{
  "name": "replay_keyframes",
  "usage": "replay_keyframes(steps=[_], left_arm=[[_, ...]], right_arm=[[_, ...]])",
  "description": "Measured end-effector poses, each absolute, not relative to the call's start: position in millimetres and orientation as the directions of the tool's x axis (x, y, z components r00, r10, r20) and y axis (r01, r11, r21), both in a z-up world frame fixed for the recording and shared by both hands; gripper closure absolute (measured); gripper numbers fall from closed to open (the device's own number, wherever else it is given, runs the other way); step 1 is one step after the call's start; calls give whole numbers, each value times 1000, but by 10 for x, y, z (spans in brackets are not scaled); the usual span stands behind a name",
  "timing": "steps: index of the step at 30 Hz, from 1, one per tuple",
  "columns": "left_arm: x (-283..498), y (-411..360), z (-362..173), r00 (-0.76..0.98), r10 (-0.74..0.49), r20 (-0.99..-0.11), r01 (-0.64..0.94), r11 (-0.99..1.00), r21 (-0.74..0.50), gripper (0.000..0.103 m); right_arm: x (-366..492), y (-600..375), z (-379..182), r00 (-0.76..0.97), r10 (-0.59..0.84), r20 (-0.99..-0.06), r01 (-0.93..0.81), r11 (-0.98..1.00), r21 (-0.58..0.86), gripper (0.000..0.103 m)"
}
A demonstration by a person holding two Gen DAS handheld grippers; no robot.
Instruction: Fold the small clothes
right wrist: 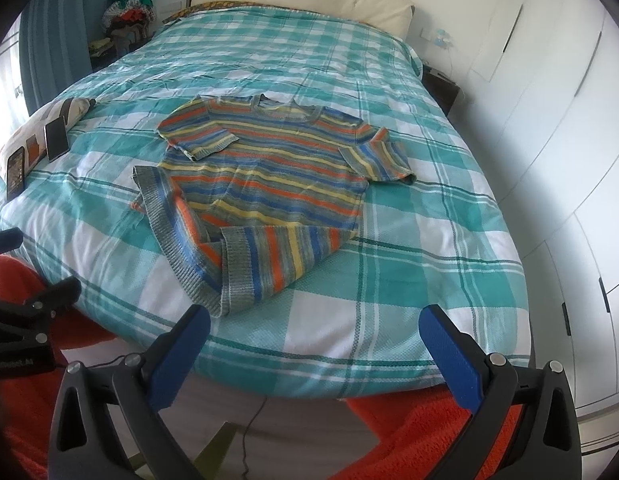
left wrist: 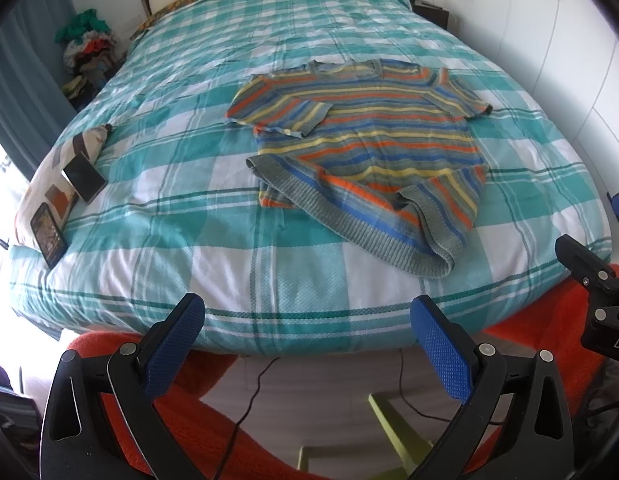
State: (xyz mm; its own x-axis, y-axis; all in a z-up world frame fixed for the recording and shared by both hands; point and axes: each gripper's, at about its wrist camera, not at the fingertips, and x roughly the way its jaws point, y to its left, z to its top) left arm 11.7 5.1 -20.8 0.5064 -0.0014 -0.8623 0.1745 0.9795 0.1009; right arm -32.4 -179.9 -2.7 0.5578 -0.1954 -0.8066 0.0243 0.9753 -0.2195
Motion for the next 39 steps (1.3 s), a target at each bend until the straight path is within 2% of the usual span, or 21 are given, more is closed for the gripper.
replay_keyframes(steps=[20, 24, 27, 31, 33, 37, 38, 39], left_arm=[[123, 76, -266, 497, 2, -868, 176, 979, 103, 0], [184, 173, -306, 494, 29, -869, 149, 982, 117, 0], [264, 344, -332, 476, 29, -879, 96, 992, 84, 0], [320, 492, -375, 461, 32, -887, 44, 997, 59, 0], [311, 505, -384, 456, 26, -890, 40, 998, 50, 0], [283, 562, -399, 446, 21, -895, 31, 999, 38, 0], [281, 596, -403, 444, 24, -896, 24, 999, 38, 0], [274, 650, -414, 442, 31, -896, 14, 999, 41, 0]], right_arm=[[-311, -1794, -96, 539, -223, -812, 28, 968, -248, 0], [-210, -1961, -171, 543, -172, -822, 15, 981, -195, 0], [-8, -2114, -308, 543, -157, -825, 17, 984, -176, 0], [446, -2023, -577, 486, 28, -873, -64, 998, -4, 3], [699, -1855, -745, 467, 100, -879, -99, 993, 61, 17], [1028, -1542, -1302, 349, 140, -926, -129, 986, 101, 30], [1041, -1509, -1439, 329, 122, -936, -139, 987, 80, 52], [1020, -1531, -1511, 327, 102, -939, -130, 990, 63, 84]])
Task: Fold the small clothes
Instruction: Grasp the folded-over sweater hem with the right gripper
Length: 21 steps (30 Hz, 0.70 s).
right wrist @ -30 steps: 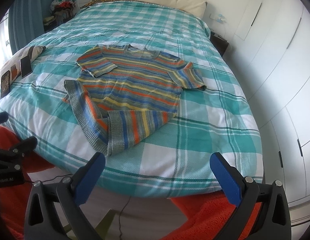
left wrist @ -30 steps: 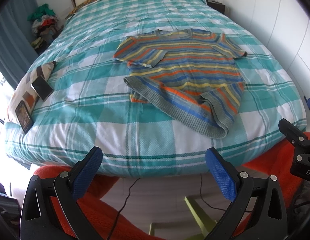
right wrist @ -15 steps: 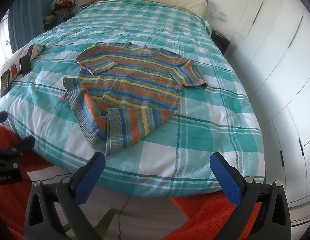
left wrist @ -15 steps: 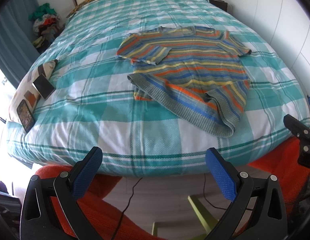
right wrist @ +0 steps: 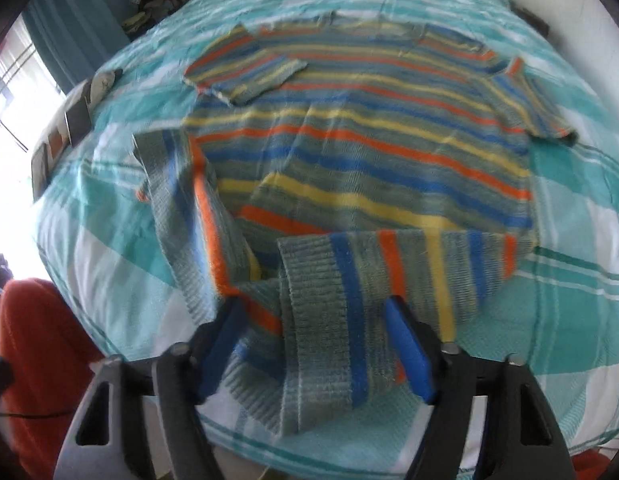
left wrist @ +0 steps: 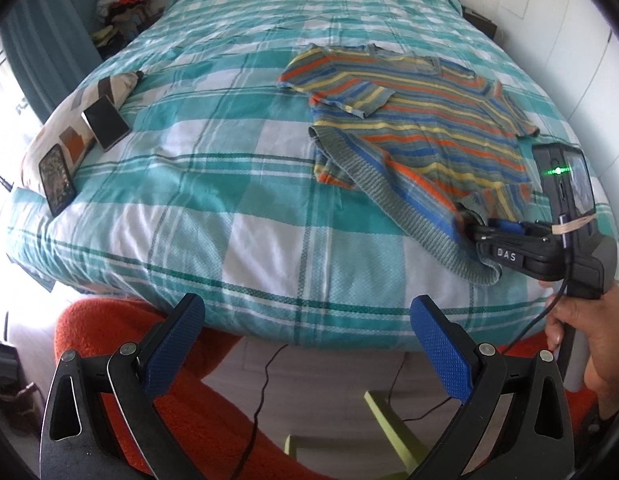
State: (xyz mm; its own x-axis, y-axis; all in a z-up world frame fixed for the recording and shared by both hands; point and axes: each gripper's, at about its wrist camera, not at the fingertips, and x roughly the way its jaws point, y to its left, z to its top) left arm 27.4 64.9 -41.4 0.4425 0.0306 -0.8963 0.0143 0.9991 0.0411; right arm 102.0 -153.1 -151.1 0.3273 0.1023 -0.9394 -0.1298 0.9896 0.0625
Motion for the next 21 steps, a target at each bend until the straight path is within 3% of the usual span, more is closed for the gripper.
replay_keyframes(steps=[1, 7, 14, 21], left_arm=[[267, 703, -425, 442, 36, -896, 6, 999, 43, 0], [362, 938, -555, 432, 8, -902, -8, 1000, 6, 0], [1126, 973, -812, 417, -227, -880, 34, 972, -234, 1], [2047, 1110, -1157, 409, -360, -839, -45, 910, -412, 1]], right_arm=[[963, -1612, -1513, 342, 107, -934, -105, 992, 75, 94], [255, -2231, -1072, 398, 119, -909, 7, 991, 133, 95], [-51, -2677, -1335, 366, 135, -921, 187, 958, 215, 95], [27, -2622, -1338, 397, 131, -909, 175, 961, 214, 95]])
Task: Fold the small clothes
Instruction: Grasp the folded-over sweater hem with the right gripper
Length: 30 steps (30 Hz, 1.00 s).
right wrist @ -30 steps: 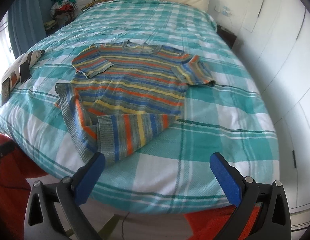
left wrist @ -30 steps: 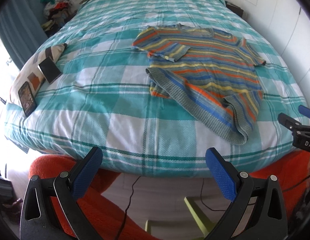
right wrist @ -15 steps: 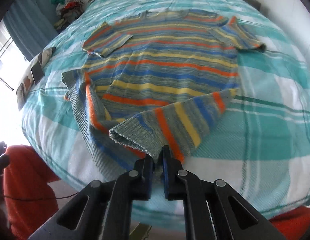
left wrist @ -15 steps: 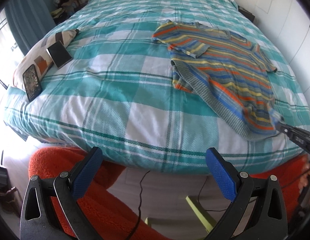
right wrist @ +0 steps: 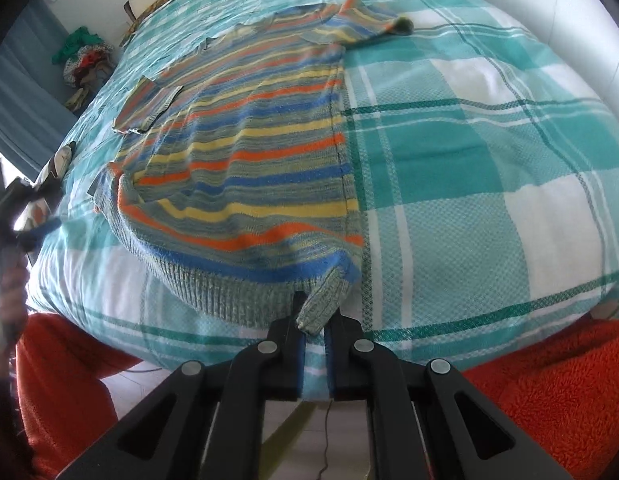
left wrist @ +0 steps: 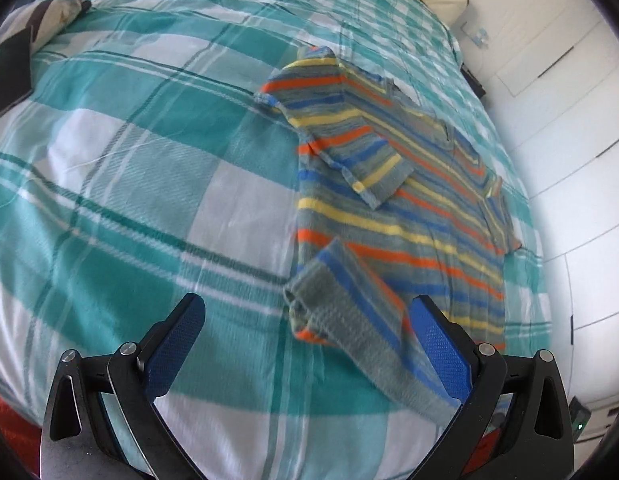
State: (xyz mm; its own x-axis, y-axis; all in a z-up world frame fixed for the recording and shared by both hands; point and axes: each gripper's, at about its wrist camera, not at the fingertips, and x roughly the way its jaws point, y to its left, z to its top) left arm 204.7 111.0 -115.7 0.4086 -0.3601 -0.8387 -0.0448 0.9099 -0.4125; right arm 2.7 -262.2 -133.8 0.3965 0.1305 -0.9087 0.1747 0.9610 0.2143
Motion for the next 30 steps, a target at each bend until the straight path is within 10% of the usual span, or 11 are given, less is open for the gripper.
replay_keyframes(steps=[4, 6, 8, 23, 25, 27, 30], left_arm=[[2287, 1067, -1319, 381, -350, -856, -78, 910, -407, 24], [2311, 1034, -1378, 336, -403, -851, -68, 891, -449, 74], [2287, 1007, -1374, 325, -421, -847, -51, 887, -460, 101], [658, 1272, -933, 242, -386, -890, 117, 922, -368, 98], [675, 1316, -1065, 257, -365, -895, 94, 931, -353, 85], [703, 1353, -1114, 291, -371, -882, 70, 928, -367, 47], [759, 1403, -1191, 330, -380, -864, 37, 920, -391, 31]], right_arm=[[-2, -2695, -1340, 403, 130, -906, 181, 959, 218, 95], [-18, -2707, -1325, 406, 126, -905, 185, 959, 216, 95], [-43, -2717, -1317, 407, 124, -905, 188, 958, 216, 95], [-159, -3065, -1117, 349, 217, -911, 172, 941, 290, 93], [-167, -3173, -1226, 353, 285, -891, 207, 905, 371, 80], [-222, -3303, -1242, 390, 332, -859, 249, 860, 446, 44], [-236, -3430, -1272, 435, 389, -812, 249, 815, 524, 41]])
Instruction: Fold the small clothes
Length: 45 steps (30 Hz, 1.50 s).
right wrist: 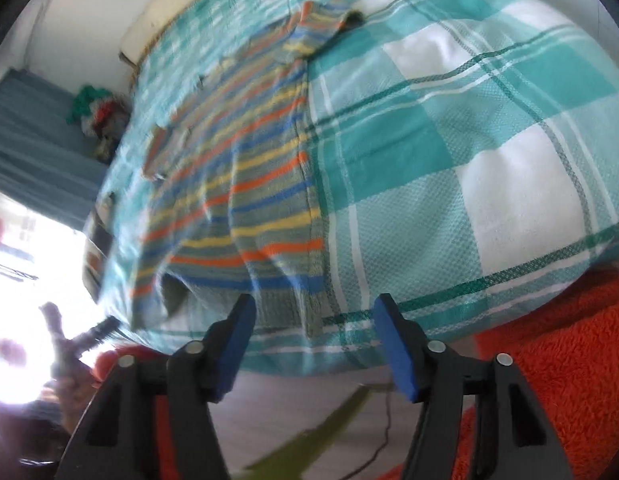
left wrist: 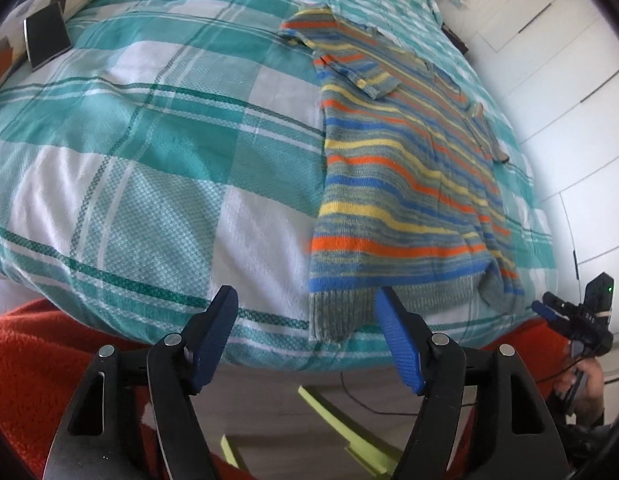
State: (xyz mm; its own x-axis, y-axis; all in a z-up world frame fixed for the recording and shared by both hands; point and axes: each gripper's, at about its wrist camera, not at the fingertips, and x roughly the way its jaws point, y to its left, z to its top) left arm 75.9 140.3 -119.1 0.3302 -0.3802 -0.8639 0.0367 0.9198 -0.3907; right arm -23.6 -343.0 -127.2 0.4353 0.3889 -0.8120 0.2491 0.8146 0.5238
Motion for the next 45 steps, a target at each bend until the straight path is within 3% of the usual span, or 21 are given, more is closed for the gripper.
replay_keyframes(steps=[3, 4, 5, 6, 9, 14, 18, 25, 28, 31, 33, 34, 36, 38, 41, 42, 45], left_arm=[[849, 1298, -1403, 261, -415, -871, 39, 907, -420, 32], [876, 1228, -1461, 242, -412, -879, 47, 909, -413, 37], [897, 1158, -1517, 226, -399, -889, 57, 916, -396, 70], [906, 1112, -1555, 201, -407, -891, 68, 913, -402, 98], [878, 1163, -1428, 201, -435, -878, 59, 900, -432, 101], [743, 1330, -1084, 214, -469, -857, 82, 883, -462, 101], [748, 1118, -1331, 165, -296, -941, 138, 952, -275, 101], [752, 1065, -1633, 142, -213, -967, 115, 974, -197, 101], [752, 992, -1685, 151, -175, -973, 103, 982, -160, 98], [678, 910, -1630, 168, -107, -980, 138, 987, -84, 83], [575, 880, -1580, 171, -24, -985, 166, 986, 5, 33], [517, 904, -1528, 187, 19, -982, 169, 984, 52, 28], [414, 988, -1373, 232, 66, -970, 162, 981, 105, 30], [383, 1089, -1113, 307, 97, -947, 111, 984, 136, 30], [510, 1069, -740, 430, 31, -902, 75, 995, 71, 20], [595, 998, -658, 469, -2, -883, 80, 996, 40, 15], [867, 683, -623, 537, -86, -839, 134, 991, -16, 13]], right_arm=[[-94, -3394, -1522, 380, 467, -799, 254, 778, 575, 41], [-22, -3330, -1628, 351, 512, -784, 234, 763, 603, 44], [29, -3278, -1685, 337, 530, -778, 217, 761, 612, 65], [81, -3244, -1713, 325, 527, -786, 211, 769, 603, 99], [41, -3306, -1523, 338, 545, -767, 212, 750, 626, 98], [-154, -3549, -1141, 317, 459, -830, 230, 812, 536, 98], [-44, -3420, -1476, 208, 403, -891, 255, 857, 448, 98], [13, -3321, -1723, 174, 327, -929, 279, 888, 365, 99], [40, -3276, -1770, 177, 311, -934, 287, 891, 351, 99], [41, -3232, -1754, 179, 282, -943, 271, 907, 323, 99], [-9, -3209, -1682, 158, 273, -949, 248, 919, 306, 86], [-12, -3216, -1632, 137, 259, -956, 239, 928, 286, 82], [-70, -3262, -1426, 138, 220, -966, 223, 943, 246, 76], [-96, -3288, -1155, 180, 125, -976, 178, 971, 157, 75], [52, -3175, -735, 298, 22, -954, 76, 996, 47, 73], [135, -3094, -654, 342, 26, -939, 40, 998, 42, 68], [446, -2773, -681, 430, 129, -893, -73, 991, 107, 59]])
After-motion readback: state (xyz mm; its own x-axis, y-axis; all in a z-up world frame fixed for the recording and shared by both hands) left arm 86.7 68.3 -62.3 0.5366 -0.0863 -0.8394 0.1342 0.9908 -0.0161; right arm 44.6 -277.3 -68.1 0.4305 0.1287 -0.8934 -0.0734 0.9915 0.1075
